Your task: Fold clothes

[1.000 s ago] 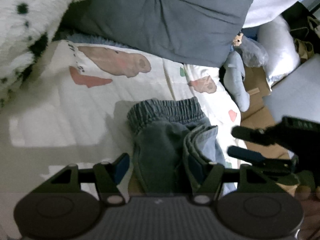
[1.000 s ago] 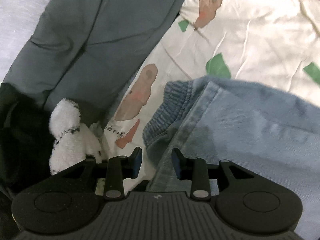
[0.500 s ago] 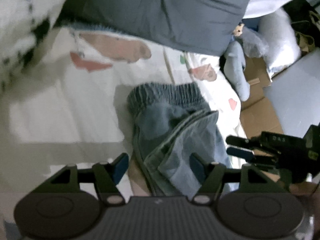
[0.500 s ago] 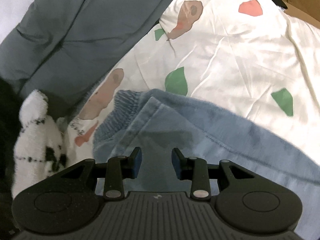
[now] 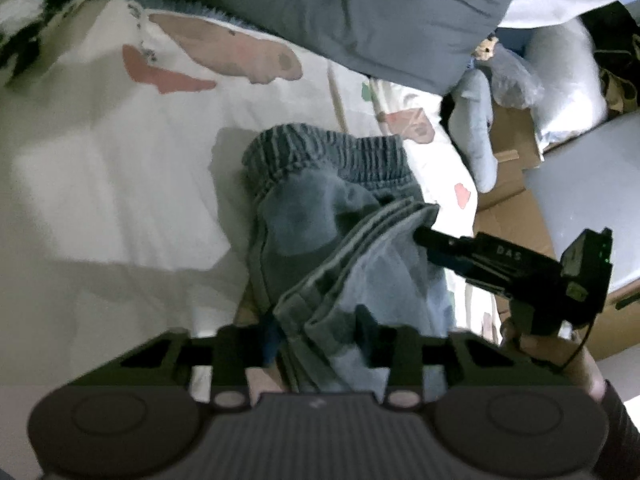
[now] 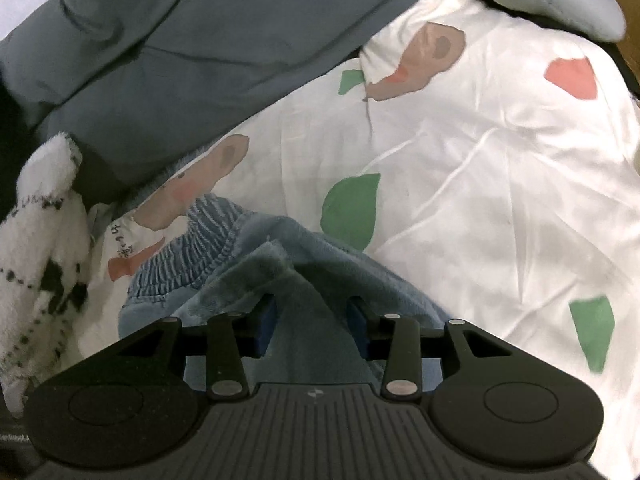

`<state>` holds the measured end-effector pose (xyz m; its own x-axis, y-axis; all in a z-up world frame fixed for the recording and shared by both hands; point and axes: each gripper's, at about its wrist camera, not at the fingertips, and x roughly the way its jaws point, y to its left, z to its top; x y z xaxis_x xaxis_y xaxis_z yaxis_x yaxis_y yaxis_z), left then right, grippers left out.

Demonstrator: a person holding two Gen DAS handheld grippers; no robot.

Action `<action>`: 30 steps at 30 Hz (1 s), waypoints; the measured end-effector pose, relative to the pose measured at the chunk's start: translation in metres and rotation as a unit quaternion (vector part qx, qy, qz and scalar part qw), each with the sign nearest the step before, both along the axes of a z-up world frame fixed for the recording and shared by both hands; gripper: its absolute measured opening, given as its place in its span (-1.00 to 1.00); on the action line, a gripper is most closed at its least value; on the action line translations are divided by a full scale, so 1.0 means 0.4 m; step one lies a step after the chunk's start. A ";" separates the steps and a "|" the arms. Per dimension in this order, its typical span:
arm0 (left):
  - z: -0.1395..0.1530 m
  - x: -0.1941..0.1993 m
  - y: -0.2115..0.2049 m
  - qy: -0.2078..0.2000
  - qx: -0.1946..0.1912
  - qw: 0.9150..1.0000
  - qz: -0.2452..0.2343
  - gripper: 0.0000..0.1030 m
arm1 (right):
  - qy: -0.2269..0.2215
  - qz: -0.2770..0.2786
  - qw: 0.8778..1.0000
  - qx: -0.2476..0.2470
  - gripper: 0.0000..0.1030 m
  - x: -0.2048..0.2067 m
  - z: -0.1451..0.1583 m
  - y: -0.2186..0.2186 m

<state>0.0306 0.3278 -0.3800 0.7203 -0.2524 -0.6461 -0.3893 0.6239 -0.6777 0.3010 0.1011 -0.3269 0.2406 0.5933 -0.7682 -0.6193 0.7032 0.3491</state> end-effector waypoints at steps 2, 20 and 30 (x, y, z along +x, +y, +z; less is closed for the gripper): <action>0.008 -0.002 -0.004 -0.002 0.008 1.000 0.001 -0.44 | -0.003 0.014 1.000 0.001 -0.11 0.006 -0.003 0.009; 0.059 -0.014 0.002 -0.003 0.035 0.999 0.008 -0.57 | 0.019 0.120 0.992 0.038 -0.55 0.041 -0.032 0.083; 0.139 0.021 -0.006 -0.040 0.057 0.998 -0.004 -0.58 | -0.054 0.096 0.992 0.058 -0.70 0.014 0.118 0.018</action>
<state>0.0388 0.3255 -0.3245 0.7696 -0.1863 -0.6107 -0.3313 0.7011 -0.6314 0.3065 0.1085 -0.2796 0.1919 0.7193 -0.6677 -0.7759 0.5278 0.3456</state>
